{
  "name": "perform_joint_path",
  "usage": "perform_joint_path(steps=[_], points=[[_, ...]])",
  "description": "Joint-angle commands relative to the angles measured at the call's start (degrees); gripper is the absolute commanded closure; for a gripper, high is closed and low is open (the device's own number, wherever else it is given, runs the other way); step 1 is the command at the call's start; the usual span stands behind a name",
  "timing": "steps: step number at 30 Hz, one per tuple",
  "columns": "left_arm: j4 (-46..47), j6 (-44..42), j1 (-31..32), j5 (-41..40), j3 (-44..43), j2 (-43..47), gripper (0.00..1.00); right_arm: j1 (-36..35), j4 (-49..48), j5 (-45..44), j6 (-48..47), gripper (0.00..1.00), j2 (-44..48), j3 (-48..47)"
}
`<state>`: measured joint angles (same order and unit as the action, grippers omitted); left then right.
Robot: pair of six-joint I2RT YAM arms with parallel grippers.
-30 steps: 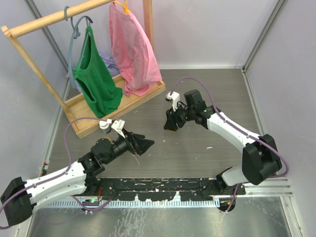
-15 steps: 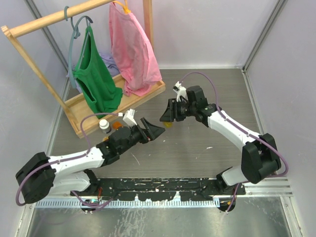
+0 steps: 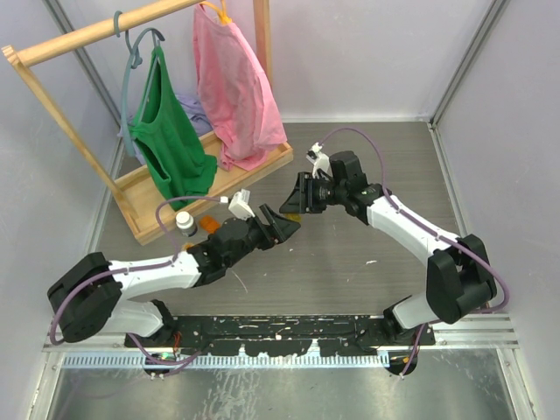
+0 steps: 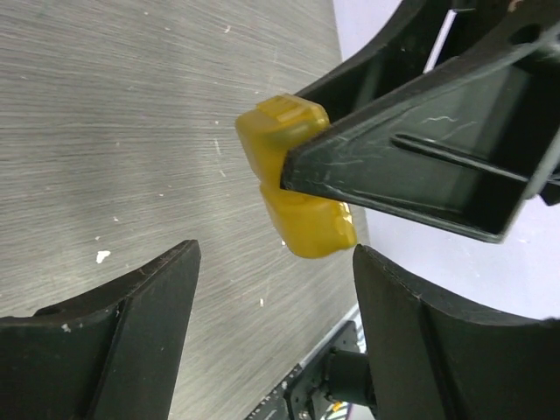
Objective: Sort the pills into containers
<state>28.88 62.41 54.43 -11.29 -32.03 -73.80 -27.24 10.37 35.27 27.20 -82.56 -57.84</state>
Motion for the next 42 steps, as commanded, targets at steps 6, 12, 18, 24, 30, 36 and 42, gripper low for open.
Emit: perform_joint_path(steps=[6,12,18,24,30,36,42], points=[[-0.26,-3.39,0.79,-6.66,-6.09,-2.33,0.30,0.17,-3.07,1.75,1.96,0.85,-0.48,0.45],[-1.90,-3.52,1.29,-9.22,-7.36,-3.22,0.42,0.17,-3.53,1.85,2.89,0.85,-0.66,0.72],[-4.61,-2.57,1.35,-12.24,-8.65,-4.38,0.52,0.12,-4.34,2.26,4.16,0.85,-0.87,1.41],[-7.08,-2.59,1.34,-13.30,-10.05,-5.08,0.64,0.17,-4.79,2.46,4.13,0.86,-0.46,1.98],[-10.14,-3.36,1.37,-13.31,-10.11,-4.47,0.87,0.17,-5.46,3.19,4.41,0.86,0.35,2.53],[-10.97,-6.07,1.31,-13.75,-8.49,-2.86,0.98,0.77,-8.39,6.27,6.94,0.88,0.73,3.93],[-8.79,-9.32,1.31,-12.99,-6.03,-1.55,1.00,1.74,-12.15,10.19,10.59,0.89,1.30,5.63]])
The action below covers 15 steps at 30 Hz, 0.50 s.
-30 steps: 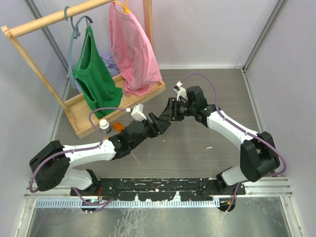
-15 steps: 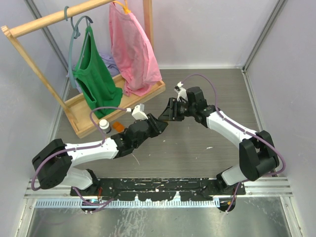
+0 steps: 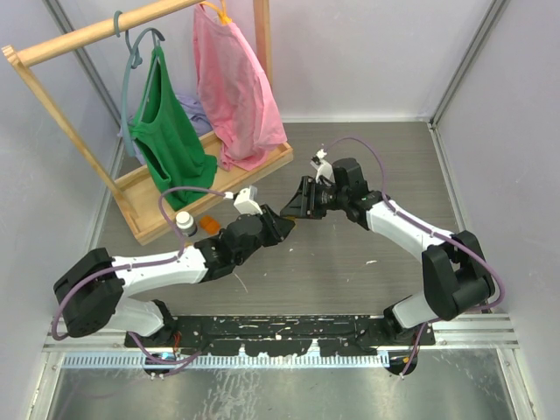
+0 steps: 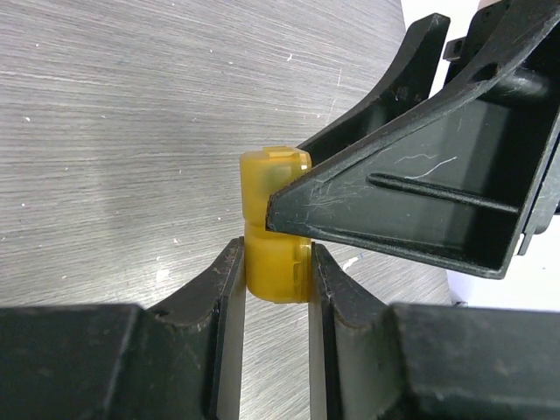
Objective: Sort the pills into containers
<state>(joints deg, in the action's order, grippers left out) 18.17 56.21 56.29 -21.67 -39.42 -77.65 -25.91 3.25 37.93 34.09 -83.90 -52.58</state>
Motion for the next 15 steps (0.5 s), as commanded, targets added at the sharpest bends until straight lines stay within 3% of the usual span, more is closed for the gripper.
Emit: perform_joint_path(steps=[1,15], points=[[1.99,-3.52,-0.50,-2.37,1.48,2.51,1.00,0.51,-5.68,7.85,4.17,0.89,2.75,0.76],[5.15,-7.43,-2.07,0.58,4.69,6.20,1.00,2.15,-12.53,11.55,10.04,0.88,3.13,4.76]])
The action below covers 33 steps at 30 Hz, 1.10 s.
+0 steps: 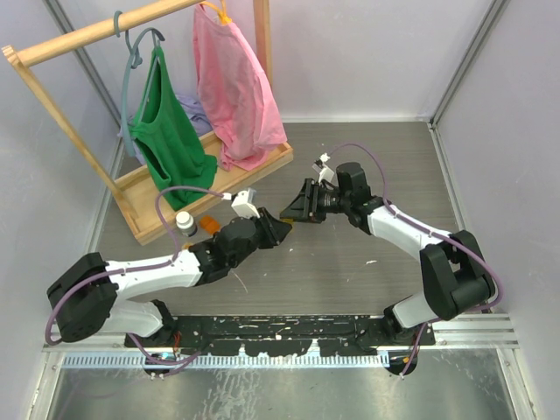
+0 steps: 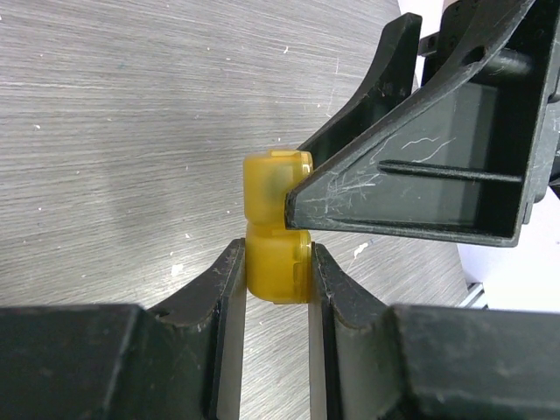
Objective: Sort the pills into containers
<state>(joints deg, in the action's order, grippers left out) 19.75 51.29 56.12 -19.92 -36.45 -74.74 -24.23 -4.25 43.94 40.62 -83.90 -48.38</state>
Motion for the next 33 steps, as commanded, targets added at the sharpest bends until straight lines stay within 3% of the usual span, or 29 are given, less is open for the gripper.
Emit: perform_joint_path(steps=[1,5,10,14,20,33], points=[[4.22,-2.89,-2.10,-0.42,1.95,3.71,1.00,0.57,-5.78,5.87,4.04,0.88,3.13,1.08],[4.87,-5.39,-2.38,0.73,2.34,4.71,1.00,0.67,-7.16,6.37,5.33,0.79,3.00,1.40],[4.83,-9.73,-2.43,2.30,1.72,5.37,1.00,0.61,-5.78,6.02,3.63,0.39,2.86,-0.68],[2.77,-12.44,-2.45,2.32,1.09,5.86,1.00,0.62,0.19,4.28,-1.75,0.20,3.07,-4.35],[1.21,-13.32,-2.41,1.97,0.17,6.03,1.00,-0.30,5.82,0.62,-5.80,0.17,2.13,-8.13],[0.05,-11.21,-2.40,1.26,-0.98,5.36,1.00,-4.48,14.94,-9.70,-12.10,0.25,-1.76,-13.40]])
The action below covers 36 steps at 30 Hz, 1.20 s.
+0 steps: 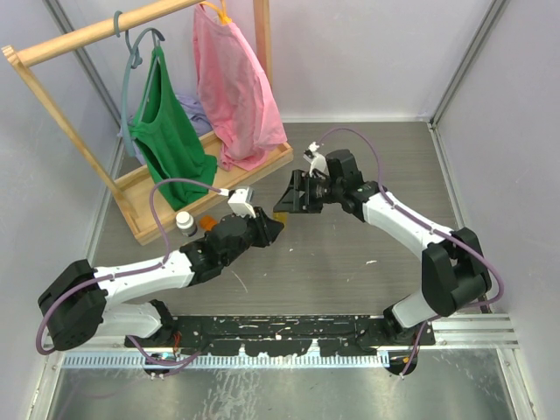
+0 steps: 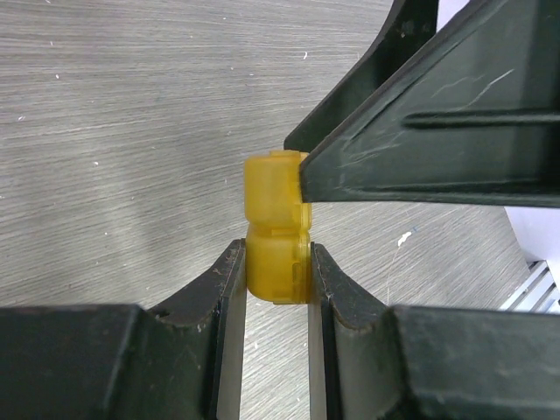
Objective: Sort the pills into containers
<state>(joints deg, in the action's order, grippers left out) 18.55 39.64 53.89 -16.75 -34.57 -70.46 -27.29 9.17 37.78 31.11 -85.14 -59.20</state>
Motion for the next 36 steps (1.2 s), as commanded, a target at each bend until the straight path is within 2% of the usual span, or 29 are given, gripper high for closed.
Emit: perform_joint_path(steps=[1,3,8,14,17,21,24,29,36], points=[[0.87,0.90,-0.19,-2.11,-3.06,0.99,1.00,-1.67,1.69,-3.91,-2.67,0.27,-0.74,-2.71],[0.33,1.29,-0.16,-2.17,-3.43,0.70,1.00,-1.78,1.73,-4.20,-2.57,0.32,-1.34,-3.10],[-0.12,1.95,-0.12,-2.27,-3.58,0.24,1.00,-2.11,1.44,-4.06,-2.05,0.35,-1.85,-3.72],[-0.30,2.28,-0.13,-2.22,-4.03,-0.37,1.00,-2.25,0.56,-4.09,-1.44,0.44,-1.70,-3.01],[-0.94,2.25,-0.17,-2.29,-4.50,-0.47,1.00,-2.31,0.41,-3.96,-1.25,0.56,-1.40,-2.60],[-1.16,2.04,-0.12,-2.30,-4.33,-0.07,1.00,-1.53,-2.04,-1.78,1.59,0.79,-0.20,-1.19],[-0.55,1.89,-0.18,-1.78,-3.59,0.74,1.00,-0.16,-6.61,2.49,5.32,0.86,0.68,1.72],[-0.07,2.81,-1.99,1.03,-2.34,2.41,1.00,0.58,-12.28,6.99,8.22,0.92,1.71,4.44],[1.72,5.13,-5.53,6.20,-0.28,4.15,1.00,1.88,-18.71,11.26,11.95,0.96,2.91,7.28]])
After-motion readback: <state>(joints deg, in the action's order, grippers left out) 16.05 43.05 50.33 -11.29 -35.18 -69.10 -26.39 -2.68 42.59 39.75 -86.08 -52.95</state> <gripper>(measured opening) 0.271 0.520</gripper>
